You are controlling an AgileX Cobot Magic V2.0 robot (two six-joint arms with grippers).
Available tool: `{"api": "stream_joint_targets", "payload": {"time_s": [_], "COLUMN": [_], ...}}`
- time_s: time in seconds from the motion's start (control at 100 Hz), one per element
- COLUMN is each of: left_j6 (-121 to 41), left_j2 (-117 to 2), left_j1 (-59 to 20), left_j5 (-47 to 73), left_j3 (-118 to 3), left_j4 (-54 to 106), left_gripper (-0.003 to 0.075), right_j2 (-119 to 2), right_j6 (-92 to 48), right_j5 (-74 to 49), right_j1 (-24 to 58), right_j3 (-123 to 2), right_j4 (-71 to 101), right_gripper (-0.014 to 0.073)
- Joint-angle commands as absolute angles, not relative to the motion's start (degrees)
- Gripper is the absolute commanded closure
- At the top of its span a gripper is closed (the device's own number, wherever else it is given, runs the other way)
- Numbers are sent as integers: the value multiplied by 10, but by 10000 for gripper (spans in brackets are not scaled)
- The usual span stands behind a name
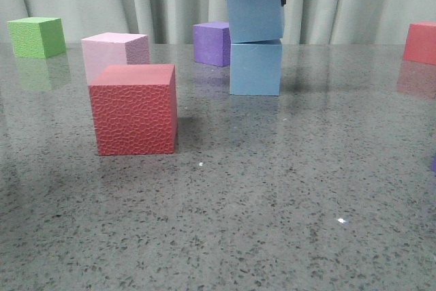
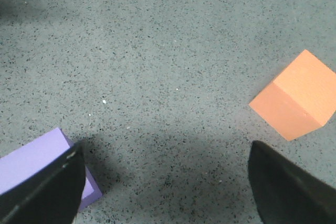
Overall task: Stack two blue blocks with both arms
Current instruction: 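Open the left gripper and raise it off the stacked cube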
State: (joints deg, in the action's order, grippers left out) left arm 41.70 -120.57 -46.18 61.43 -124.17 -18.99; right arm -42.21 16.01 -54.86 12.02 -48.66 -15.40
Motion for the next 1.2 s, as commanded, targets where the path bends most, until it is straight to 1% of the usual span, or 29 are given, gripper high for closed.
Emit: {"api": "stream_joint_targets", "payload": {"time_s": [0.0,1.02,1.1,1.19], "left_j6": [423,423,423,423], "left_j2": [-1169,-1169,-1169,-1169], "left_j1": [-468,-468,-468,-468], "left_j5": [587,593,593,593], "left_j3": [-1262,-1262,-1262,-1262], "left_j4": [-202,-218,-218,-218], "left_gripper": [500,498,493,454], "right_j2": [-420,-420,-420,-420], "right_j6": [155,155,155,155], "right_j5": [-514,-514,-514,-514], "right_j1": [116,116,116,116], "right_j3": [-502,-502,-502,-502], "right_j4": [-163,-163,-163,-163], "right_gripper": [-29,-29,-29,-29]}}
